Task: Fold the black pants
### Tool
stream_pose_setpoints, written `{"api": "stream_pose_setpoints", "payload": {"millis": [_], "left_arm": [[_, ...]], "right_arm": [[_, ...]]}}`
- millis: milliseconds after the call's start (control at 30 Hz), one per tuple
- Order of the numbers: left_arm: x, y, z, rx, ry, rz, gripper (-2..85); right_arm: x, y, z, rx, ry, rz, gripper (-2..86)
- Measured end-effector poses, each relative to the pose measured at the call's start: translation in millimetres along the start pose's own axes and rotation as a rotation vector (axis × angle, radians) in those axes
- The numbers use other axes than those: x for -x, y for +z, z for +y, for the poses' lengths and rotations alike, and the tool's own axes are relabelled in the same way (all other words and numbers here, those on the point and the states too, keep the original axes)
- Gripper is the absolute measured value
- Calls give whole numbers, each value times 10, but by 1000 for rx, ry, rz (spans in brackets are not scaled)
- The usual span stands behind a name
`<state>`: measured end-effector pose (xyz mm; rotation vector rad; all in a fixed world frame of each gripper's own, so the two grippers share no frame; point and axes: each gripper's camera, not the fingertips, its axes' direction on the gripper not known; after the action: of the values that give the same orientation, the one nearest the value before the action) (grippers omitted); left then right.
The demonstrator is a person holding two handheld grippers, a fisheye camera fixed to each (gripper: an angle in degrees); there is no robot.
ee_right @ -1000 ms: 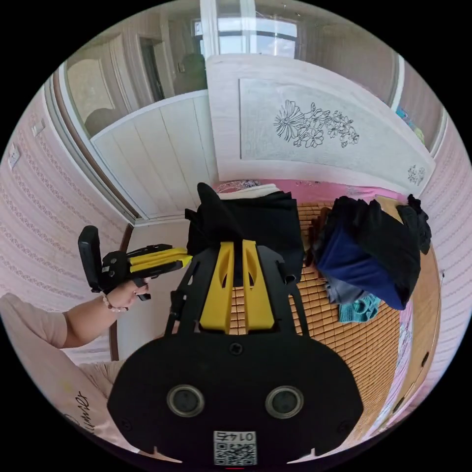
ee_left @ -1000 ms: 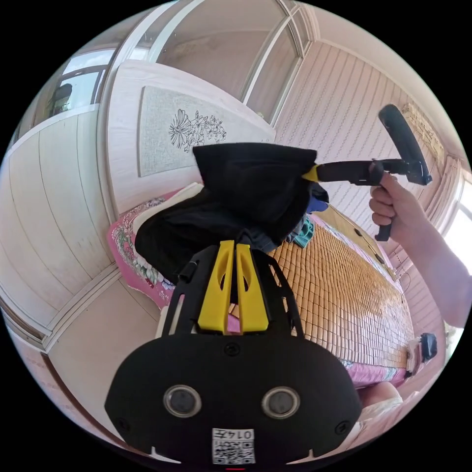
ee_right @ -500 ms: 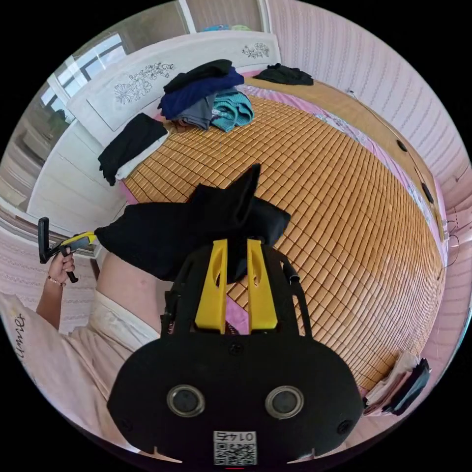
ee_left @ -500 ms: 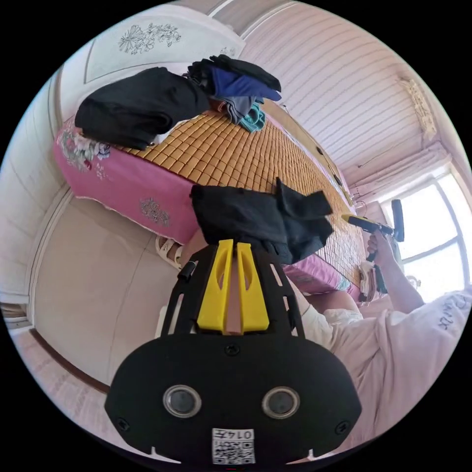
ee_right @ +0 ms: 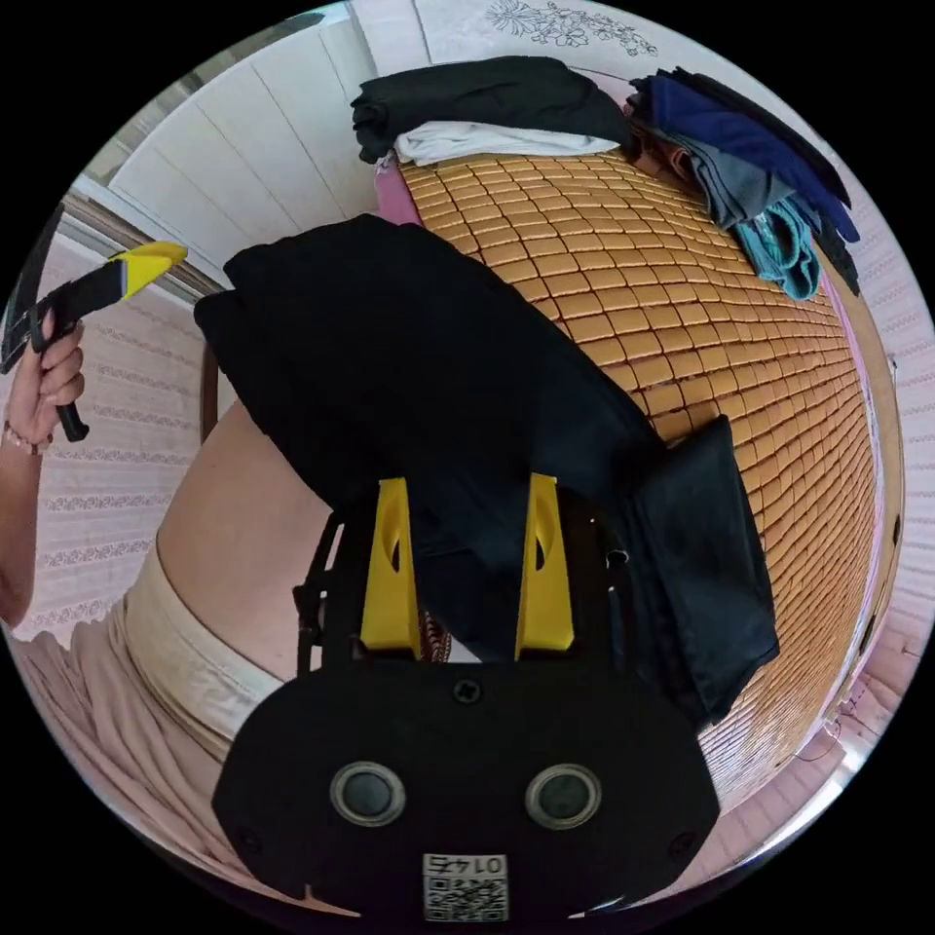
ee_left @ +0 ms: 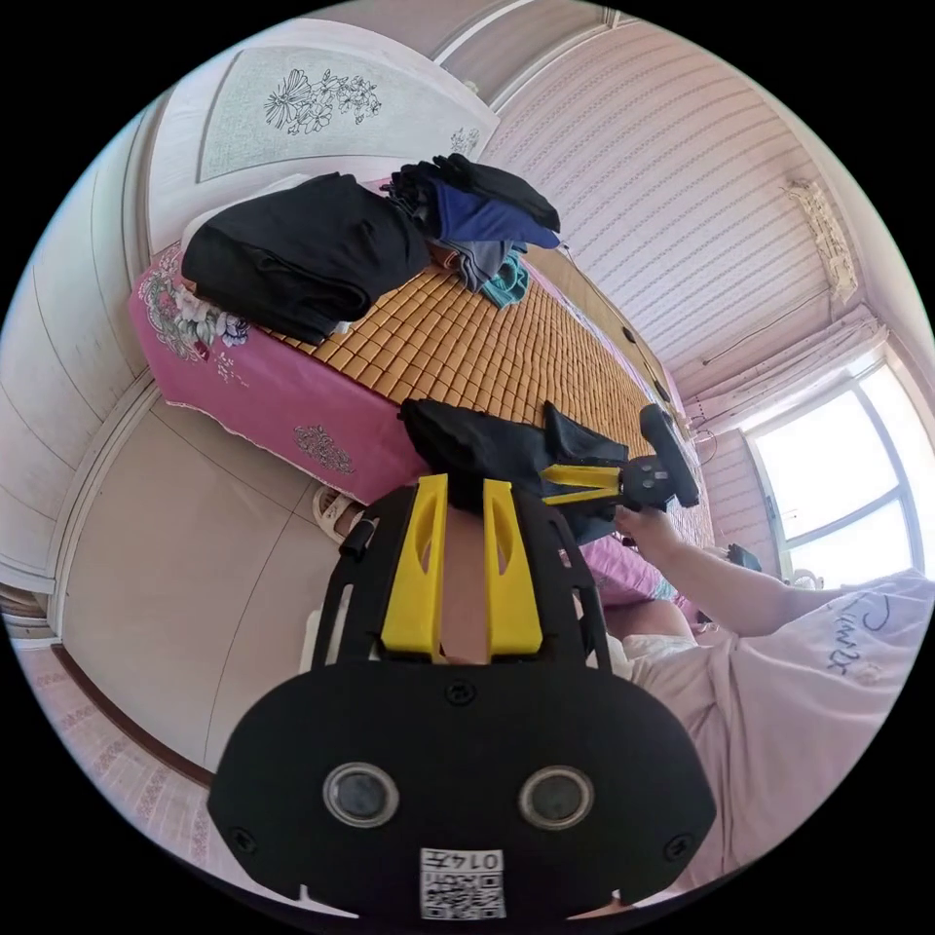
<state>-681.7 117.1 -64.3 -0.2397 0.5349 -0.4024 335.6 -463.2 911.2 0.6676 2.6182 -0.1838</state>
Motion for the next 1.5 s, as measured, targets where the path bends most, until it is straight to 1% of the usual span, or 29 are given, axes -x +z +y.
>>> {"api": "stream_pose_setpoints", "payload": {"millis": [67,100,233,267,300,367,467,500,567,600,700,733,767,800,833,867,900,933,1000,1033,1100,1133,1200,1267,1333,1367,1400,1433,1500], "left_arm": [[-27,60,-66,7,6,-17,65],[-30,81,-90,9,5,-17,65],[-76,253,-325,9,12,-26,77],[-93,311,-393,10,14,-27,82],[-101,345,-428,16,15,-22,84],[-155,484,-568,52,32,0,93],[-249,670,-739,102,82,-53,108],[-257,718,-773,114,88,-65,113],[-254,970,-923,184,77,-83,131],[-254,1040,-958,202,71,-88,135],[-298,1456,-1065,359,63,-106,125],[-348,1565,-1078,409,70,-151,115],[-423,1583,-1097,410,105,-171,106],[-456,1574,-1111,407,114,-184,95],[-524,1540,-1140,397,136,-210,73],[-601,1468,-1172,361,165,-224,35],[-640,1429,-1192,345,174,-212,16],[-731,1356,-1245,321,200,-191,6],[-910,1245,-1341,278,241,-141,-2],[-1071,1175,-1415,245,282,-106,-5],[-1372,1065,-1538,181,364,-90,-8],[-1588,972,-1629,122,424,-89,-9],[-1870,783,-1776,13,490,-61,-10],[-2093,473,-1918,-146,535,-32,-10],[-2100,264,-1972,-243,538,27,-10],[-2052,159,-1964,-297,533,37,-10],[-2019,121,-1947,-319,530,29,-10],[-1942,90,-1897,-347,532,-11,-10],[-1794,208,-1816,-302,547,-66,-10]], "right_arm": [[-194,-238,164,-120,46,0,25],[-332,-375,273,-155,84,55,14],[-781,-575,590,-223,190,123,2],[-816,-517,637,-208,172,165,0],[-838,-419,681,-182,169,261,-2],[-1017,-254,791,-158,265,323,-2],[-1465,-68,1077,-189,455,149,16],[-1586,16,1150,-212,508,69,111],[-1655,243,1104,-155,480,-4,207],[-1661,431,1029,-84,453,15,234],[-1708,920,913,45,450,111,231],[-1717,980,910,50,451,130,225],[-1728,1045,914,45,434,134,213],[-1737,1045,946,10,400,97,142],[-1750,1016,988,-22,405,107,106],[-1799,960,1075,-78,393,101,49],[-1907,908,1172,-106,395,42,16],[-1968,856,1239,-137,399,15,13],[-2250,535,1621,-301,459,-40,3],[-2316,431,1739,-345,474,-38,2],[-2547,-44,2296,-516,539,30,-1],[-2597,-168,2452,-550,557,61,-1],[-2735,-712,3228,-743,650,194,-2],[-2776,-1034,3878,-879,719,261,-2],[-2780,-1129,4360,-846,785,386,-1],[-2729,-1103,4655,-825,829,496,-1],[-2688,-1036,4956,-815,858,535,-1],[-2673,-980,5108,-819,867,533,-1],[-2675,-554,5644,-803,945,485,1]]}}
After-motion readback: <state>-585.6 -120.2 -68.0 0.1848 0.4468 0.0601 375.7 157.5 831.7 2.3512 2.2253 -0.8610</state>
